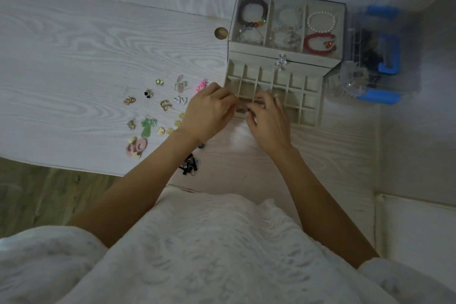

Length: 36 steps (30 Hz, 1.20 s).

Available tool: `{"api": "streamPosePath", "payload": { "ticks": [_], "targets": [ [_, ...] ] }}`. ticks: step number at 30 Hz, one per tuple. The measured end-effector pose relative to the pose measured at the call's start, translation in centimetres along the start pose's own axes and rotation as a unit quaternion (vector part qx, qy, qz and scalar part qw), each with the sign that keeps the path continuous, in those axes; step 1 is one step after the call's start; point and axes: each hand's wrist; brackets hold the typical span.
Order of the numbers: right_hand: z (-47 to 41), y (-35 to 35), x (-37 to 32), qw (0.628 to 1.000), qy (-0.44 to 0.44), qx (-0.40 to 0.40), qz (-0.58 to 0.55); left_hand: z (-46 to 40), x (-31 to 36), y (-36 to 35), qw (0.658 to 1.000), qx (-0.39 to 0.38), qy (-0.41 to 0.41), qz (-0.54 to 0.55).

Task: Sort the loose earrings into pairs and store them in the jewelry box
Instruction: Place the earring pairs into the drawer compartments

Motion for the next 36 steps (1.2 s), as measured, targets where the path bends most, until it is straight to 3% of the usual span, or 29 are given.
{"api": "streamPosePath", "payload": {
  "ticks": [5,13,21,30,36],
  "targets": [
    [2.1,0.1,-1.1,0.996,0.052,0.058,-0.041,3.9,1.3,3.6,0.990,0.030,0.130,0.040],
    [4.8,-3.3,-3.6,0.986,0.117,-0.101,-0.070,10.7,2.0,2.2,0.950,-0.064,0.302,0.056],
    [3.1,-3.7,-6.2,0.977,0.196,-0.089,0.008,10.4,2.0,0.7,0.933,-0.082,0.347,0.036],
    [3.5,-3.2,-4.6,0.991,0.102,-0.091,0.010,9.1,0.3,0.5,0.929,-0.132,0.343,0.043],
    [3.5,-3.1,-4.2,0.982,0.146,-0.123,0.013,8.4,-0.1,0.7,0.913,-0.127,0.371,0.111]
  ]
}}
Point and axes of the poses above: each hand's wrist, its own z-axis away from the middle knuckle, its own y-axis out of the back of the hand, x = y × z, and after that the axes turned 12 degrees about -y, right-handed
